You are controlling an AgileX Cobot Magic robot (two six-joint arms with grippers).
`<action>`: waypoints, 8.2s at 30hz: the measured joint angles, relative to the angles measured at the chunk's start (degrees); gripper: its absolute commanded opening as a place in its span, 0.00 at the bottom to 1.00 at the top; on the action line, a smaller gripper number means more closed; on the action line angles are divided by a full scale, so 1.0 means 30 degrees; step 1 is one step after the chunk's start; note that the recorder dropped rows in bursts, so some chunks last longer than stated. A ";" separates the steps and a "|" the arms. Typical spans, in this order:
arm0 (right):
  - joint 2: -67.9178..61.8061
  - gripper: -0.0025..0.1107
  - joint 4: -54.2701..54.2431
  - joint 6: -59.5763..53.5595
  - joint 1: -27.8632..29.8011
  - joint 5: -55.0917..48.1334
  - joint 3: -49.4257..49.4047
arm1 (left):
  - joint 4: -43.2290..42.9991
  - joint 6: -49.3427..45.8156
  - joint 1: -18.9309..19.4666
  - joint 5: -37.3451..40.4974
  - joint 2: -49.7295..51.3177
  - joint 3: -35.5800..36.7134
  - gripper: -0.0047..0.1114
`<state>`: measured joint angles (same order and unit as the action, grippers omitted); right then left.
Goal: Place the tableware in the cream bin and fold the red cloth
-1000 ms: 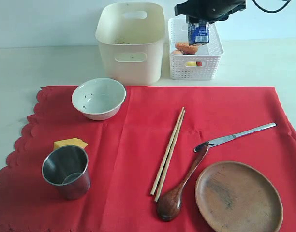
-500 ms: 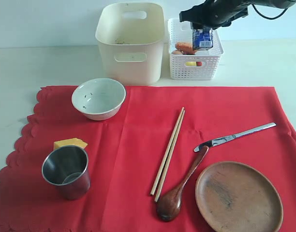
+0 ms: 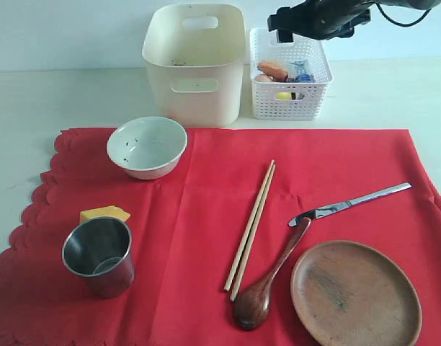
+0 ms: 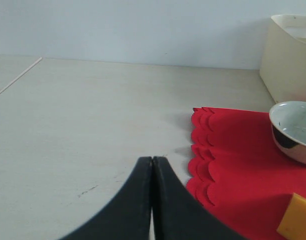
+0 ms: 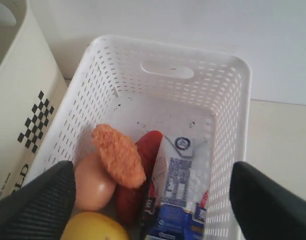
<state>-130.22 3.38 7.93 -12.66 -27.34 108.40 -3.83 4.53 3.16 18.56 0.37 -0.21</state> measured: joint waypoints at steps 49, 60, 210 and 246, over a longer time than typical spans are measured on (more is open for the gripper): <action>0.4314 0.45 -0.7730 -1.0925 -1.0099 -0.9988 0.0065 | 0.0000 0.0000 0.0000 0.0000 0.0000 0.0000 0.05; 0.2202 0.47 -0.7601 -1.1115 -1.2818 -0.9878 0.0065 | 0.0000 0.0000 0.0000 0.0000 0.0000 0.0000 0.05; -0.4308 0.24 -0.1861 -0.3426 -1.4631 -0.9860 0.3861 | 0.0000 0.0000 0.0000 0.0000 0.0000 0.0000 0.05; -0.2202 0.50 -0.2350 -0.9723 -1.4867 -1.0361 0.3861 | 0.0000 0.0000 0.0000 0.0000 0.0000 0.0000 0.05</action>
<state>-136.82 -3.67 -21.24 -57.26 -58.42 119.99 -3.83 4.53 3.16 18.56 0.37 -0.21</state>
